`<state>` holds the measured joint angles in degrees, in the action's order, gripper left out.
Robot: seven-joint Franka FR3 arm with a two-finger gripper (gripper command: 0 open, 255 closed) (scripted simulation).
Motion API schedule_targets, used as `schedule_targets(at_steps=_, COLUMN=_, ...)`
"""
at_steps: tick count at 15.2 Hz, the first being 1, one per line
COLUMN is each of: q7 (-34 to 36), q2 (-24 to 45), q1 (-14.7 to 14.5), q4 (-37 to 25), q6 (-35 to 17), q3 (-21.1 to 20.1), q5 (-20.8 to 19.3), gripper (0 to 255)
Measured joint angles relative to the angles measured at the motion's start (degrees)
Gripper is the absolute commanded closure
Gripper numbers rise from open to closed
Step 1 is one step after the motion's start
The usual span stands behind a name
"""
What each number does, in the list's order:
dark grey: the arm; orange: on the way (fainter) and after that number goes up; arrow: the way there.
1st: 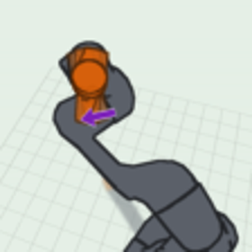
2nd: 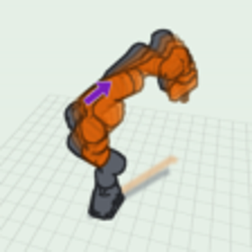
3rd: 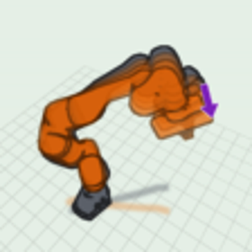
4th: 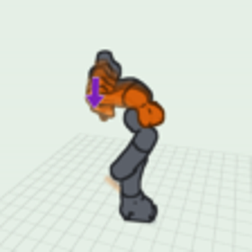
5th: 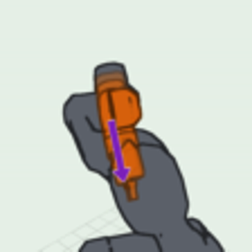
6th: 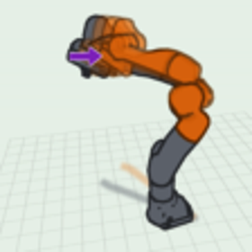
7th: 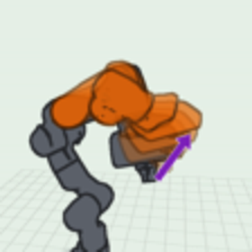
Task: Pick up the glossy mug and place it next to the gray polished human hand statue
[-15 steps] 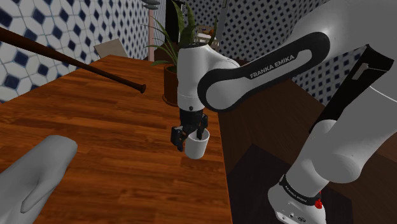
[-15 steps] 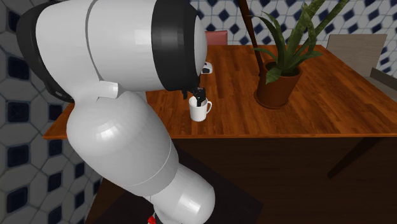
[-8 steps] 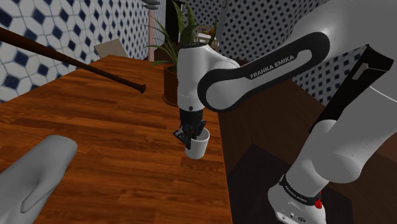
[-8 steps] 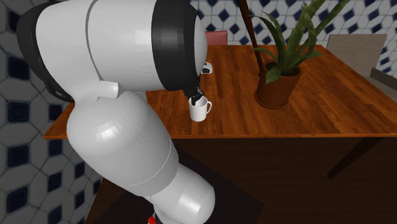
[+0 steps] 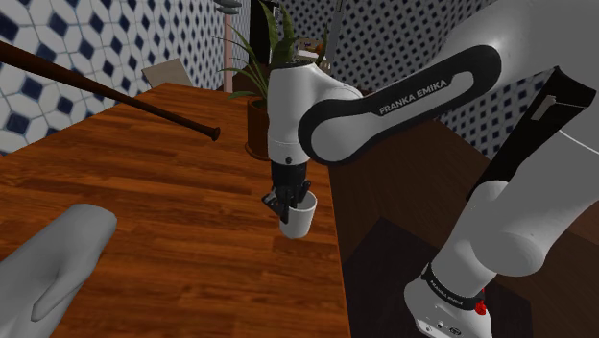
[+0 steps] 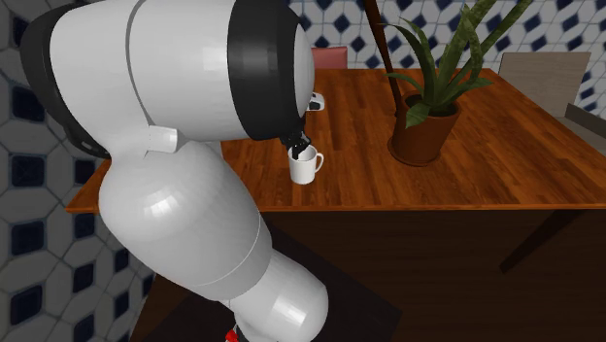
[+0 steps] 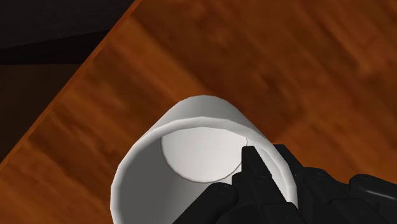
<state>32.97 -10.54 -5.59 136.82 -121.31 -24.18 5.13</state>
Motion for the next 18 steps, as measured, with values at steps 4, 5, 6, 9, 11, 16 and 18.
schedule_targets(at_steps=4, q7=-0.3, q2=-1.5, q1=-0.1, q4=-1.6, q6=3.1, q3=0.3, q5=0.4, gripper=255)
schedule_targets(at_steps=5, q7=-0.5, q2=-1.8, q1=0.0, q4=-2.2, q6=3.9, q3=0.4, q5=0.5, gripper=255)
schedule_targets(at_steps=6, q7=-0.6, q2=-2.1, q1=0.0, q4=-2.6, q6=4.6, q3=0.5, q5=0.6, gripper=255)
schedule_targets(at_steps=9, q7=-0.8, q2=-3.5, q1=-0.1, q4=-3.9, q6=7.2, q3=0.8, q5=0.9, gripper=255)
schedule_targets(at_steps=11, q7=-0.9, q2=-4.1, q1=-0.2, q4=-4.8, q6=8.7, q3=0.9, q5=1.1, gripper=255)
schedule_targets(at_steps=16, q7=-1.2, q2=-5.3, q1=-0.1, q4=-7.7, q6=12.8, q3=1.4, q5=1.2, gripper=255)
schedule_targets(at_steps=18, q7=-1.3, q2=-5.6, q1=0.0, q4=-9.1, q6=14.5, q3=1.6, q5=1.2, gripper=255)
